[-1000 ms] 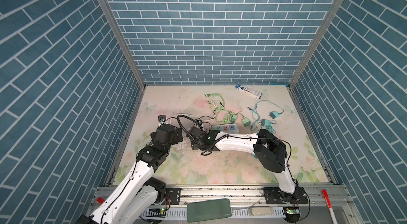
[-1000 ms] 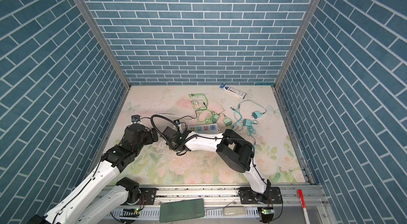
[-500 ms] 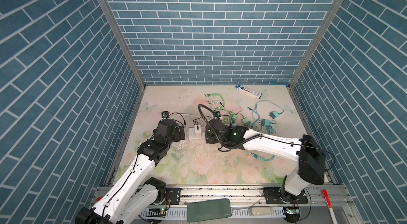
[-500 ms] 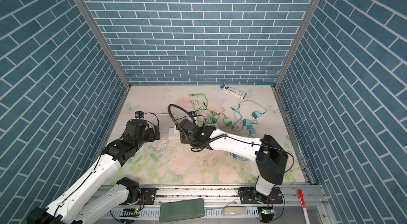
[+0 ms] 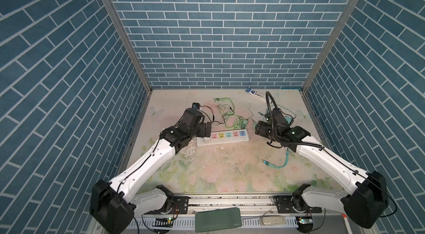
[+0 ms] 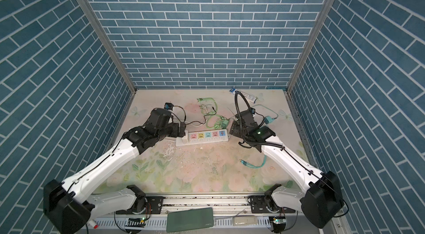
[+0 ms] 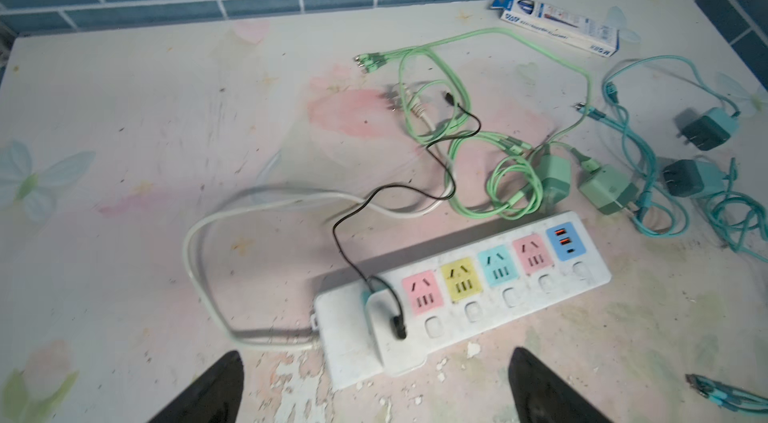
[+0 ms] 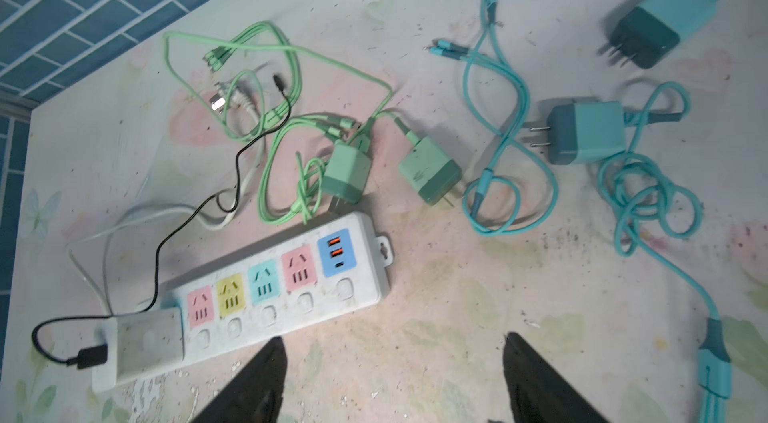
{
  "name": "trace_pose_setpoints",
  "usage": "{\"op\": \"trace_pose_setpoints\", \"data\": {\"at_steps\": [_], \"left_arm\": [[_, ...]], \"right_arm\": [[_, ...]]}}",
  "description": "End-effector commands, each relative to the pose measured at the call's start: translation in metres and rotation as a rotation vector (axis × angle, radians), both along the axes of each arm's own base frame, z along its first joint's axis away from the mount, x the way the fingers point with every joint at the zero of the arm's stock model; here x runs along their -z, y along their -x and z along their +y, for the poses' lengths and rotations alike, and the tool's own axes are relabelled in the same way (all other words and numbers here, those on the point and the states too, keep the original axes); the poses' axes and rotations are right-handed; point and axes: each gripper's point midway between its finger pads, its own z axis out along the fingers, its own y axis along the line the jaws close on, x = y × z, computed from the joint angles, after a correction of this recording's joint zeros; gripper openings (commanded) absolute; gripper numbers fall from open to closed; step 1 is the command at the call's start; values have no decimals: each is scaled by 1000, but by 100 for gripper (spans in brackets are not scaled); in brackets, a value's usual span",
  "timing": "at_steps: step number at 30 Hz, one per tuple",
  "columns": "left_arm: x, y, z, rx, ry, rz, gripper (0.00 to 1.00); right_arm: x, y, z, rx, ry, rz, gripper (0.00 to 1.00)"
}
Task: Insert the plug
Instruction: 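Move both grippers toward the teal chargers farther from the robot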
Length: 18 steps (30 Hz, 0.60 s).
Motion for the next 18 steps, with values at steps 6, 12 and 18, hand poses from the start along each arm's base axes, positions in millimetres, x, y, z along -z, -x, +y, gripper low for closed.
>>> {"op": "trace_pose_setpoints", "data": {"at_steps": [6,12,18], "left_arm": [[13,-38,-103,221,-85,13,100],[30,-61,-171,354,-109,40,98],[54,-73,-221,451,-102,80,95]], "right_arm": [[20,-21,-31,21,-25,142,79],[33,-43,-61,82,-39,200,77],[45,-59,-78,104,-73,236,75]]}}
